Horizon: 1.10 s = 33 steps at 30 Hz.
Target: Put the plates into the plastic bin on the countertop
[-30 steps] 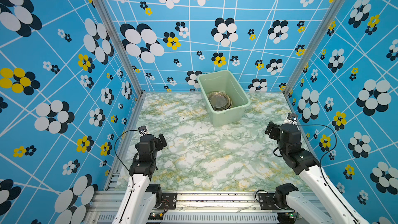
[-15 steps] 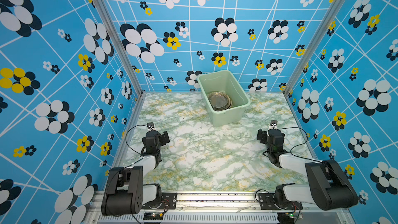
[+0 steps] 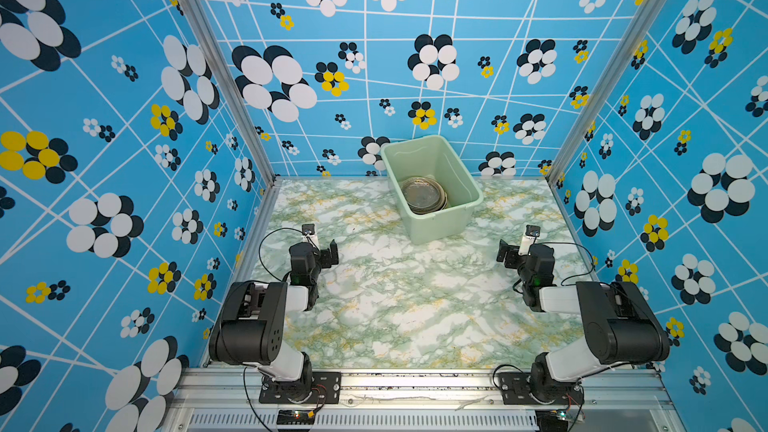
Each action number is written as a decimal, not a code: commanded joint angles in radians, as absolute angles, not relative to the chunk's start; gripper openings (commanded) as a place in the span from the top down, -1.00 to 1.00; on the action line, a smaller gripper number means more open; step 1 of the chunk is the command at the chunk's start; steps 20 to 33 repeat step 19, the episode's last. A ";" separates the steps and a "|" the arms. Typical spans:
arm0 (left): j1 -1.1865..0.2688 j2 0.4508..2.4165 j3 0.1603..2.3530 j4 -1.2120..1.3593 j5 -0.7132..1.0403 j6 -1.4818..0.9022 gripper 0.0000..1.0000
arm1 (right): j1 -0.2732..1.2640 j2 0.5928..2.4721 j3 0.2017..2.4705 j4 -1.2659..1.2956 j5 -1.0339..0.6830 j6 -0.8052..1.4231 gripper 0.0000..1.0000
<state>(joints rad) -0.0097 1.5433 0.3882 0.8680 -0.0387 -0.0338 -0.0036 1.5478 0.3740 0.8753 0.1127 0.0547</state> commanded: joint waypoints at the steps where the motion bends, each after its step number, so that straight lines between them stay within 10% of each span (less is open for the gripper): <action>1: -0.017 1.547 0.381 0.916 -0.028 -0.014 -0.98 | -0.009 1.540 0.390 0.882 0.074 0.037 -0.99; 33: -0.018 1.545 0.379 0.920 -0.028 -0.014 -0.98 | 0.000 1.539 0.394 0.872 0.092 0.031 -0.99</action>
